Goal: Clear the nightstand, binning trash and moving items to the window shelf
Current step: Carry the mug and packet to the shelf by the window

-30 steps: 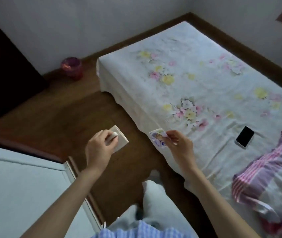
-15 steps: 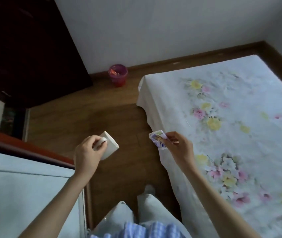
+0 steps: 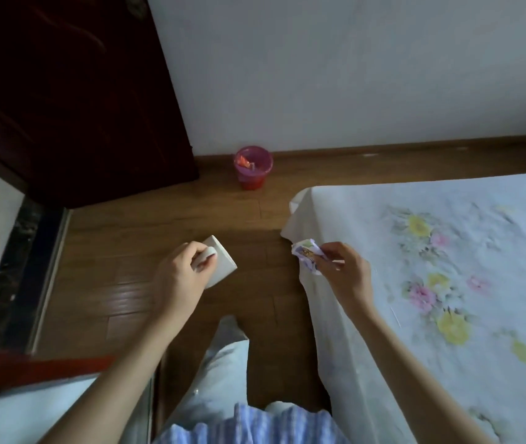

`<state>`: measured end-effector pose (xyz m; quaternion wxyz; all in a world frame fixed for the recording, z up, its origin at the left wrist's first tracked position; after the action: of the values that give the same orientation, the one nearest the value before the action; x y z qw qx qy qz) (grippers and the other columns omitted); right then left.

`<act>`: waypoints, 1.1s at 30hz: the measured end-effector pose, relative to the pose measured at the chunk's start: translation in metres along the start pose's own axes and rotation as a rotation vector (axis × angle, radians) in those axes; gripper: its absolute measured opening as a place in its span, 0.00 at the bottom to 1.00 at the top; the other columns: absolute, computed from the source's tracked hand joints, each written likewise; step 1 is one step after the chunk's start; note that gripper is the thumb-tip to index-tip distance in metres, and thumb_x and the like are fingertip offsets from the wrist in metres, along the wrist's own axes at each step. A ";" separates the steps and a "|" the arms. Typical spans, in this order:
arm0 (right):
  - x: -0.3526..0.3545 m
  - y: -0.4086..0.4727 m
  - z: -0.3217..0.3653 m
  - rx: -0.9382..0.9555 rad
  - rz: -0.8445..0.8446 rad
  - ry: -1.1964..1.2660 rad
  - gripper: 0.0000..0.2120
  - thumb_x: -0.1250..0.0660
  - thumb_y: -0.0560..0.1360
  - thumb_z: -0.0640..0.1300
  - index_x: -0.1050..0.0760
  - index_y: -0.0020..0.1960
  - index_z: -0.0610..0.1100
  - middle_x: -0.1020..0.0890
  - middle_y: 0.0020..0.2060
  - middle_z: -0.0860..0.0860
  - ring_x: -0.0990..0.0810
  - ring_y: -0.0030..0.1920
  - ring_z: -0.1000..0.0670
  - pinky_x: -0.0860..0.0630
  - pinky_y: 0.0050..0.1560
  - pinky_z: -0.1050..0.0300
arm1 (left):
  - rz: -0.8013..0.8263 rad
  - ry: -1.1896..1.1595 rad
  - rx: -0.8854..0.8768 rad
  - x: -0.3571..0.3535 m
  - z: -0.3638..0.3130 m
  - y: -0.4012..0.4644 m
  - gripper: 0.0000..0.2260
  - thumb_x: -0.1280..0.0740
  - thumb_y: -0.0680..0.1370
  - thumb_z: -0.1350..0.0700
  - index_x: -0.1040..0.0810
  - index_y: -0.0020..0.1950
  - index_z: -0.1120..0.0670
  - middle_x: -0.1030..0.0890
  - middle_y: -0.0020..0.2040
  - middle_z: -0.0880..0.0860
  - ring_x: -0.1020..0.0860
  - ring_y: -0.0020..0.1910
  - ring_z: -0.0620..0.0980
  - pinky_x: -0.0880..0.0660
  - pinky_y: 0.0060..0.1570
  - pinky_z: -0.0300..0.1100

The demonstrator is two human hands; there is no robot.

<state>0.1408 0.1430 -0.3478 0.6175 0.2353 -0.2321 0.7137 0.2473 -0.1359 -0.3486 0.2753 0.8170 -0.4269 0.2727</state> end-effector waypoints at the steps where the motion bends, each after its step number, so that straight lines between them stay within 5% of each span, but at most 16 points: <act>1: -0.009 0.015 0.006 -0.008 -0.009 -0.014 0.07 0.27 0.69 0.47 0.19 0.47 0.47 0.18 0.40 0.54 0.20 0.39 0.53 0.25 0.37 0.57 | 0.013 0.006 -0.028 0.000 0.003 0.021 0.05 0.36 0.71 0.50 0.29 0.40 0.50 0.25 0.33 0.52 0.25 0.32 0.57 0.26 0.31 0.52; 9: -0.062 0.128 0.055 -0.062 -0.061 0.062 0.06 0.27 0.69 0.47 0.20 0.45 0.49 0.18 0.39 0.53 0.20 0.39 0.56 0.24 0.39 0.57 | 0.050 -0.011 -0.145 0.001 0.012 0.184 0.06 0.28 0.70 0.62 0.25 0.38 0.57 0.23 0.35 0.54 0.25 0.33 0.53 0.28 0.34 0.48; 16: -0.081 0.240 0.070 -0.078 -0.088 0.061 0.06 0.27 0.69 0.44 0.23 0.43 0.52 0.19 0.38 0.55 0.20 0.38 0.56 0.26 0.38 0.61 | 0.136 -0.053 -0.138 -0.046 0.026 0.308 0.06 0.29 0.69 0.58 0.26 0.38 0.55 0.23 0.35 0.52 0.25 0.34 0.52 0.26 0.33 0.51; 22: -0.077 0.355 0.065 -0.116 -0.165 0.084 0.04 0.27 0.69 0.43 0.20 0.43 0.47 0.17 0.38 0.52 0.19 0.39 0.54 0.27 0.37 0.65 | 0.242 0.028 -0.182 -0.095 0.004 0.417 0.09 0.25 0.67 0.61 0.24 0.37 0.55 0.22 0.34 0.48 0.26 0.32 0.44 0.37 0.32 0.25; 25: -0.069 0.407 0.068 -0.143 -0.187 0.103 0.05 0.27 0.69 0.42 0.21 0.42 0.50 0.17 0.38 0.53 0.19 0.40 0.56 0.28 0.35 0.68 | 0.247 0.009 -0.216 -0.120 -0.013 0.471 0.09 0.24 0.67 0.61 0.24 0.37 0.55 0.22 0.34 0.48 0.27 0.31 0.43 0.36 0.32 0.24; 29: -0.058 0.468 0.072 -0.166 -0.237 0.099 0.05 0.27 0.69 0.45 0.21 0.43 0.49 0.17 0.39 0.53 0.20 0.39 0.58 0.24 0.37 0.62 | 0.256 -0.036 -0.247 -0.153 -0.040 0.541 0.09 0.24 0.67 0.61 0.25 0.36 0.55 0.24 0.33 0.46 0.28 0.31 0.44 0.32 0.34 0.34; 33: -0.047 0.520 0.067 -0.178 -0.313 0.064 0.06 0.26 0.68 0.45 0.20 0.44 0.49 0.17 0.38 0.54 0.19 0.38 0.57 0.21 0.38 0.56 | 0.344 -0.078 -0.264 -0.189 -0.066 0.594 0.10 0.25 0.68 0.60 0.26 0.37 0.54 0.26 0.34 0.46 0.29 0.33 0.44 0.35 0.35 0.28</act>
<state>-0.3648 -0.0020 -0.3460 0.7464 0.1902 -0.2351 0.5928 -0.3626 -0.2750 -0.3024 0.3127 0.6991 -0.6022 0.2257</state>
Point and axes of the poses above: each hand's wrist, its own y-axis towards the middle knuckle, its own x-axis out of the back of the hand, z = x × y, the point moved 4 cm from there along y, towards the middle knuckle
